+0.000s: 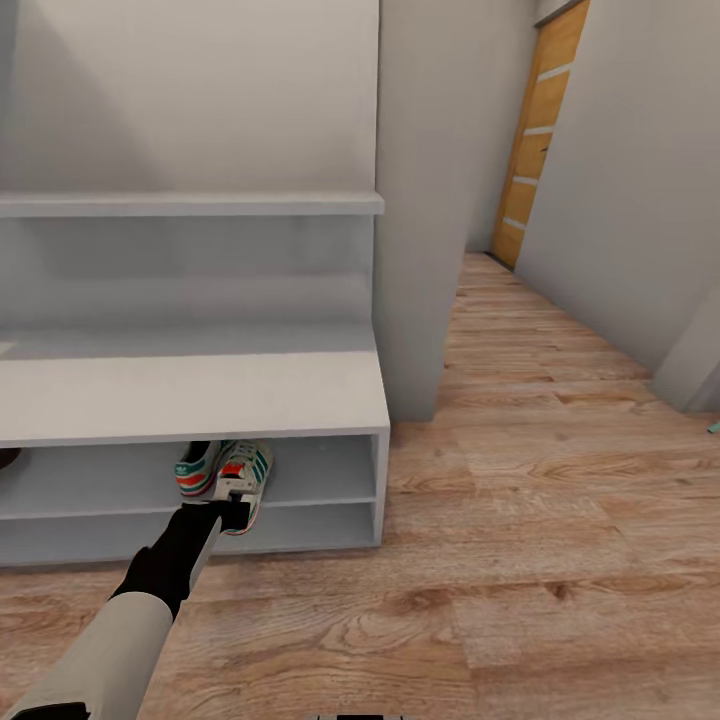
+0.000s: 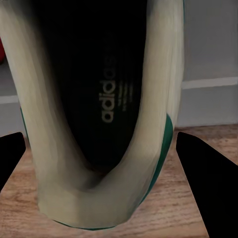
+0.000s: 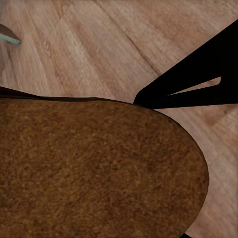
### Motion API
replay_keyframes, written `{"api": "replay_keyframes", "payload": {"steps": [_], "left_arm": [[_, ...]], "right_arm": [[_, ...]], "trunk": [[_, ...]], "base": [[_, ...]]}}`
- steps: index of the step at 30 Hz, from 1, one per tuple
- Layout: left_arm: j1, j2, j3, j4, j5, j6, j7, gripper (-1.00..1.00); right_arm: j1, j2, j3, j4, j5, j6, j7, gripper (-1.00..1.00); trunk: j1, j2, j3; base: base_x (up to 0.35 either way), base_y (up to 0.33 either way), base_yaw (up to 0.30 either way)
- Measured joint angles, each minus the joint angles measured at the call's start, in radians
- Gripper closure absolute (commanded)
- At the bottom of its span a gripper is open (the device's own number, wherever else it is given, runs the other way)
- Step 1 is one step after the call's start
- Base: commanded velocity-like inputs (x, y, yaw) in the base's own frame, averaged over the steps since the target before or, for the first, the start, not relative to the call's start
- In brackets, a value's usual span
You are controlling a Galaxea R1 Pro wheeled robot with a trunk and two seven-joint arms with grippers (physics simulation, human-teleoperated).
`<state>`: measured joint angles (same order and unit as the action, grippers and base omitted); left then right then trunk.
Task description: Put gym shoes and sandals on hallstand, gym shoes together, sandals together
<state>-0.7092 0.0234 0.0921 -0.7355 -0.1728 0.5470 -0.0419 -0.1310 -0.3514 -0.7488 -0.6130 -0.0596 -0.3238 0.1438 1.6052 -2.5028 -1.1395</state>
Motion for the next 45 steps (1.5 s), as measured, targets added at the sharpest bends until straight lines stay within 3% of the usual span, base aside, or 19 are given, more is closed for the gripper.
{"api": "replay_keyframes", "payload": {"steps": [20, 45], "left_arm": [[0.000, 0.000, -0.001, -0.025, 0.016, 0.000, -0.001, 1.00], [0.000, 0.000, 0.000, -0.030, 0.002, -0.001, 0.001, 1.00]], "right_arm": [[0.000, 0.000, 0.000, 0.000, 0.000, 0.000, 0.000, 1.00], [0.000, 0.000, 0.000, 0.000, 0.000, 0.000, 0.000, 1.00]], "trunk": [[0.000, 0.000, 0.000], [0.000, 0.000, 0.000]], "base": [[0.099, 0.000, 0.000], [0.070, 0.000, 0.000]]}}
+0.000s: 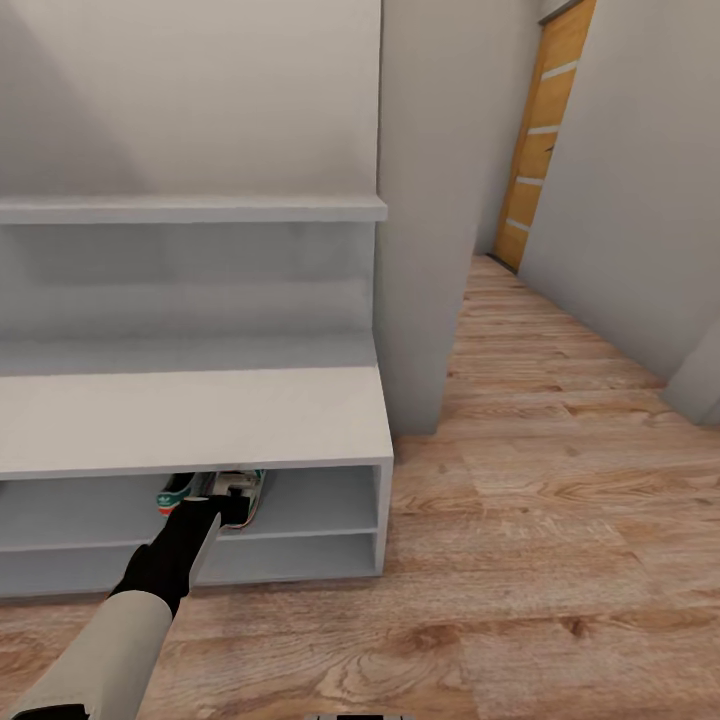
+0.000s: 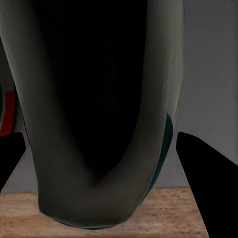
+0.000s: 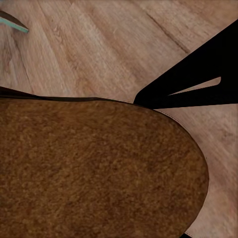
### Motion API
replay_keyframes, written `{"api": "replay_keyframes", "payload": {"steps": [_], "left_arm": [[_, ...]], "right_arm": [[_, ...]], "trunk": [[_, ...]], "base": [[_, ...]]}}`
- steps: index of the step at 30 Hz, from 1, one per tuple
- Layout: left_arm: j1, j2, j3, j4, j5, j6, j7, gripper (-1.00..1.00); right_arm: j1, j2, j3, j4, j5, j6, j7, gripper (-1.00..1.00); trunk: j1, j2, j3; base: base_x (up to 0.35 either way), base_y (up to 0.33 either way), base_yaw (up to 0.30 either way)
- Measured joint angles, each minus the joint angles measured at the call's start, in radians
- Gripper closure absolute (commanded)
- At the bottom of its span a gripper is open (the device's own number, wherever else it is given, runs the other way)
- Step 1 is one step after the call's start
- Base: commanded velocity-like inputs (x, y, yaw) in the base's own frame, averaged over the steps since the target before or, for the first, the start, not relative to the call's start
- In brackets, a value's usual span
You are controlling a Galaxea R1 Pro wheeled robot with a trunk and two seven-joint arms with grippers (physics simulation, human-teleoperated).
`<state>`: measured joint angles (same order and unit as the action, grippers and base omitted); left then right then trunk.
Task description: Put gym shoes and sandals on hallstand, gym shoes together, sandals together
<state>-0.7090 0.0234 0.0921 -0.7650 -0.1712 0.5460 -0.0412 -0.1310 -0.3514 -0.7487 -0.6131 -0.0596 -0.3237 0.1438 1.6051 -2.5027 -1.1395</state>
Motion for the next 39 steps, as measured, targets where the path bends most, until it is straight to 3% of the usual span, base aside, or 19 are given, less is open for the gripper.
{"api": "replay_keyframes", "payload": {"steps": [11, 12, 13, 27, 39], "left_arm": [[0.000, 0.001, 0.002, 0.000, 0.006, 0.000, 0.000, 1.00], [0.000, 0.001, 0.002, 0.000, 0.006, 0.000, 0.000, -1.00], [0.001, 0.001, 0.003, 0.032, 0.002, 0.000, 0.000, -1.00], [0.001, 0.000, 0.003, 0.033, -0.001, 0.000, -0.001, -1.00], [0.001, 0.000, 0.004, 0.033, 0.001, 0.000, -0.001, -1.00]], "right_arm": [[0.000, 0.000, 0.000, 0.000, 0.000, 0.000, 0.000, 1.00], [0.000, 0.000, 0.000, 0.000, 0.000, 0.000, 0.000, 1.00], [0.000, 0.000, 0.000, 0.000, 0.000, 0.000, 0.000, 1.00], [0.000, 0.000, -0.001, 0.000, 0.000, 0.000, 0.000, 1.00], [0.000, 0.000, 0.000, 0.001, 0.000, 0.000, 0.000, 1.00]], "trunk": [[0.000, 0.000, 0.000], [0.000, 0.000, 0.000], [0.001, 0.000, 0.000], [0.001, 0.000, 0.000], [0.001, 0.000, 0.000]], "base": [[0.016, 0.000, 0.000], [0.000, 0.000, 0.000], [0.000, 0.000, 0.000], [-0.003, 0.000, 0.000], [-0.296, 0.083, 0.000]]}}
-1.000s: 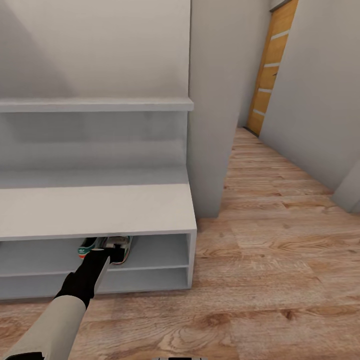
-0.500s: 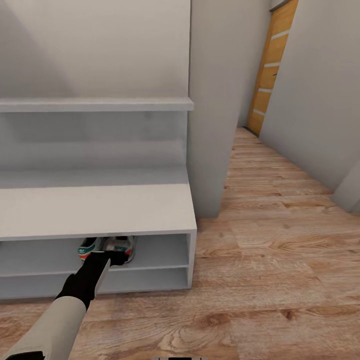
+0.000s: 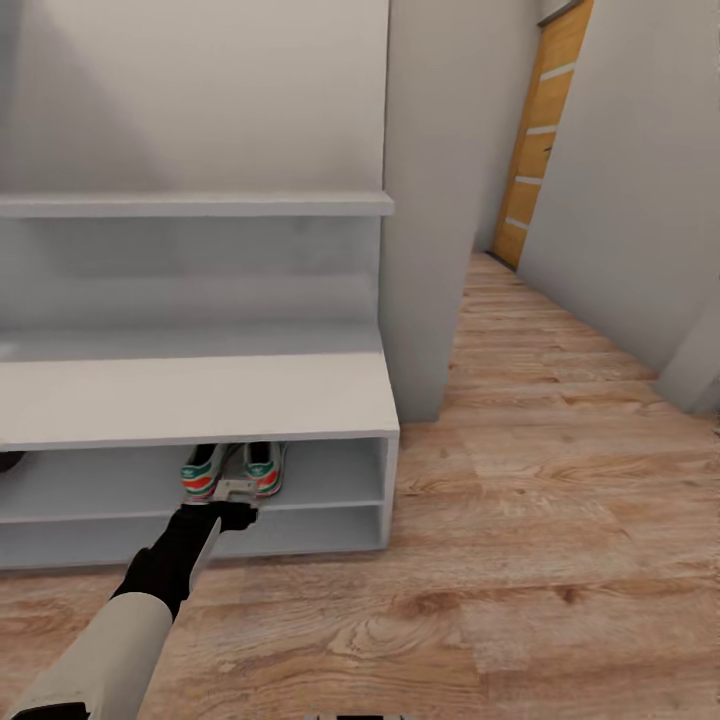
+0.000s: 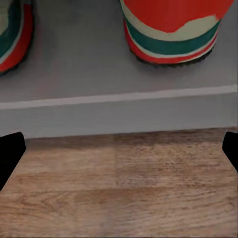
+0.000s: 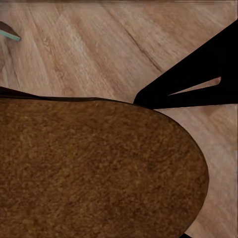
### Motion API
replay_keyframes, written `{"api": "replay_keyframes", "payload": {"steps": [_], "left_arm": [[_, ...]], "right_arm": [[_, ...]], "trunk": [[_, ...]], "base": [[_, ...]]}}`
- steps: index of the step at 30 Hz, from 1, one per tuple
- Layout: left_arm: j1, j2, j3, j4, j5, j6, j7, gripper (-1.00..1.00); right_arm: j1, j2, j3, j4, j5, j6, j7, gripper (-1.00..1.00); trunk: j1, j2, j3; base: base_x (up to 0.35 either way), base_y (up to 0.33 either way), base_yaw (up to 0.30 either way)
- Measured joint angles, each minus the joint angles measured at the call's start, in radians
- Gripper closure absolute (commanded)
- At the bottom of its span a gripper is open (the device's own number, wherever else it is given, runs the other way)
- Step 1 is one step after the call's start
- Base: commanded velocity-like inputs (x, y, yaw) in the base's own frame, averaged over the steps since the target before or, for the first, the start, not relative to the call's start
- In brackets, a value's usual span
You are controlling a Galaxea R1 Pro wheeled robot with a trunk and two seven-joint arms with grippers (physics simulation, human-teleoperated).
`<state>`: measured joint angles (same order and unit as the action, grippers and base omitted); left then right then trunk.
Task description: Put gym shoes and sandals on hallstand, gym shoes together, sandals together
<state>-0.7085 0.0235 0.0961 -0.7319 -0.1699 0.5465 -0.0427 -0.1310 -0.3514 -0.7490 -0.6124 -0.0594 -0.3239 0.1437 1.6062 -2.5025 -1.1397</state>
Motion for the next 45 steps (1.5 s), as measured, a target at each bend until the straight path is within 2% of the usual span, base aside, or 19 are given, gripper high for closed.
{"api": "replay_keyframes", "payload": {"steps": [32, 45], "left_arm": [[0.000, 0.003, 0.002, -0.001, 0.004, -0.004, 0.000, -1.00], [0.000, 0.003, 0.002, 0.000, 0.005, -0.010, -0.002, -1.00]], "right_arm": [[0.000, 0.004, 0.002, -0.006, -0.002, 0.001, 0.002, 1.00], [0.000, 0.006, 0.003, -0.004, -0.001, 0.000, 0.001, 1.00]], "trunk": [[0.000, 0.000, 0.000], [-0.001, 0.000, 0.000]], "base": [[-0.271, 0.223, 0.000], [-0.062, 0.295, 0.000]]}}
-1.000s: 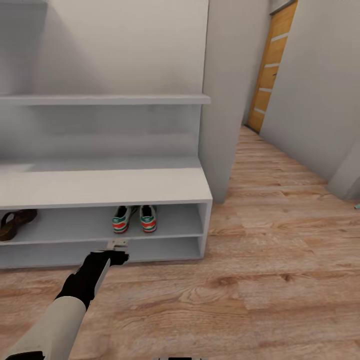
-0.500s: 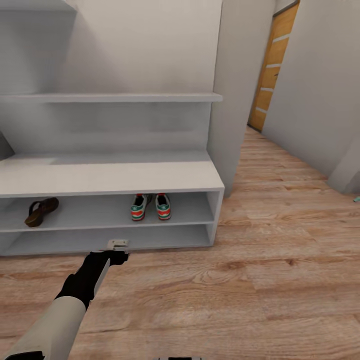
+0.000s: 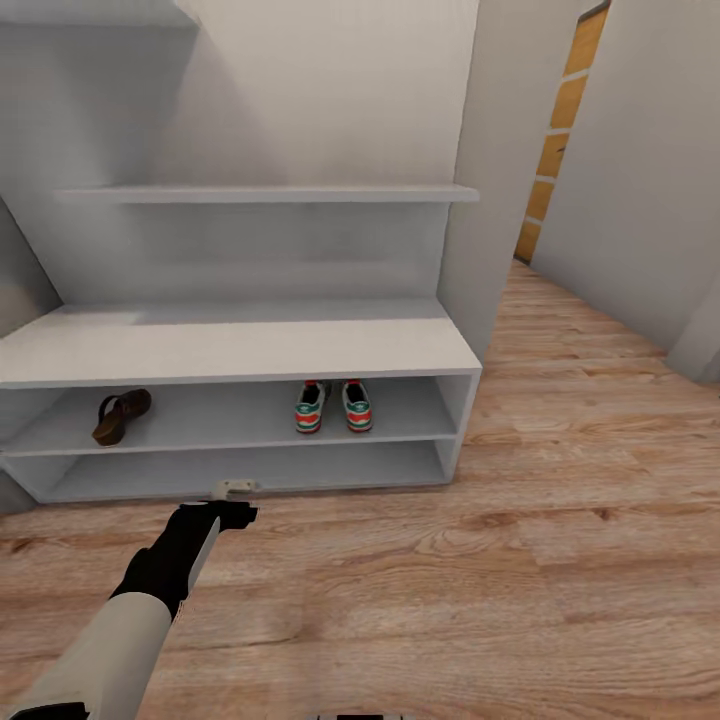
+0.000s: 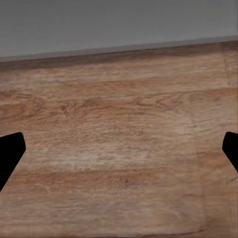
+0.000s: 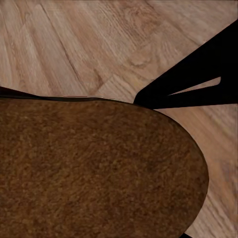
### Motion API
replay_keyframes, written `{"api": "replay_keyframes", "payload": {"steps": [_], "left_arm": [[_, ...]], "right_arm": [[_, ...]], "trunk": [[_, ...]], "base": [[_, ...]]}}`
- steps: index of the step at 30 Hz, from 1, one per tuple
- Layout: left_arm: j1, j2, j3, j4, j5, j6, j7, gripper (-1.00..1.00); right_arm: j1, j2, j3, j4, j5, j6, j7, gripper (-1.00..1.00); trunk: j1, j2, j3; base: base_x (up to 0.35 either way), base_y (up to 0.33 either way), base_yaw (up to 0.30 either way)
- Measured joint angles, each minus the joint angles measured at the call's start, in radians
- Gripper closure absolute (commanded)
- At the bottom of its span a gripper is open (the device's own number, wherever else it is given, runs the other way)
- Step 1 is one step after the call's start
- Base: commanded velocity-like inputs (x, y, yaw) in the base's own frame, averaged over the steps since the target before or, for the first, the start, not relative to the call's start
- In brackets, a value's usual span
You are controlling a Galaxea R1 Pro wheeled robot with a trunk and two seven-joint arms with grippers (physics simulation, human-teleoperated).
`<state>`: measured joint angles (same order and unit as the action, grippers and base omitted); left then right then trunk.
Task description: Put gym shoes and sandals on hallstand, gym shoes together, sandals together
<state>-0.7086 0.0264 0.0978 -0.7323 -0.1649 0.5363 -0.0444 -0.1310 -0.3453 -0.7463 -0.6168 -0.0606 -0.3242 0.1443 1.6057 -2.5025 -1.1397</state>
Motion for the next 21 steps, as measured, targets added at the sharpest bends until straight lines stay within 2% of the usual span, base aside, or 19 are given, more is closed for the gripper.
{"api": "replay_keyframes", "payload": {"steps": [7, 11, 13, 16, 21], "left_arm": [[0.001, 0.000, 0.000, -0.001, 0.001, -0.004, -0.003, -1.00], [0.002, 0.002, -0.002, -0.001, 0.003, -0.037, -0.016, -1.00], [0.009, 0.006, -0.006, 0.000, 0.003, -0.077, -0.040, -1.00], [0.025, 0.012, -0.012, 0.000, 0.000, -0.121, -0.095, -1.00], [0.066, 0.039, -0.018, 0.001, -0.006, -0.207, -0.285, -1.00]], "right_arm": [[0.000, 0.000, 0.000, 0.000, 0.000, 0.000, 0.001, 1.00], [0.000, 0.000, 0.000, 0.000, 0.000, 0.000, 0.001, 1.00], [0.000, 0.000, 0.001, 0.000, 0.000, 0.000, 0.001, 1.00], [0.000, 0.000, 0.001, 0.000, 0.000, 0.000, 0.000, 1.00], [0.000, 0.000, 0.001, 0.002, 0.000, 0.000, 0.000, 1.00]], "trunk": [[0.000, 0.000, 0.000], [0.000, 0.000, 0.000], [0.000, 0.000, 0.000], [0.000, 0.000, 0.000], [0.000, 0.000, 0.000]], "base": [[-0.145, 0.277, 0.000], [-0.157, 0.182, 0.000], [-0.077, 0.093, 0.000], [-0.042, 0.051, 0.000], [-0.014, 0.017, 0.000]]}}
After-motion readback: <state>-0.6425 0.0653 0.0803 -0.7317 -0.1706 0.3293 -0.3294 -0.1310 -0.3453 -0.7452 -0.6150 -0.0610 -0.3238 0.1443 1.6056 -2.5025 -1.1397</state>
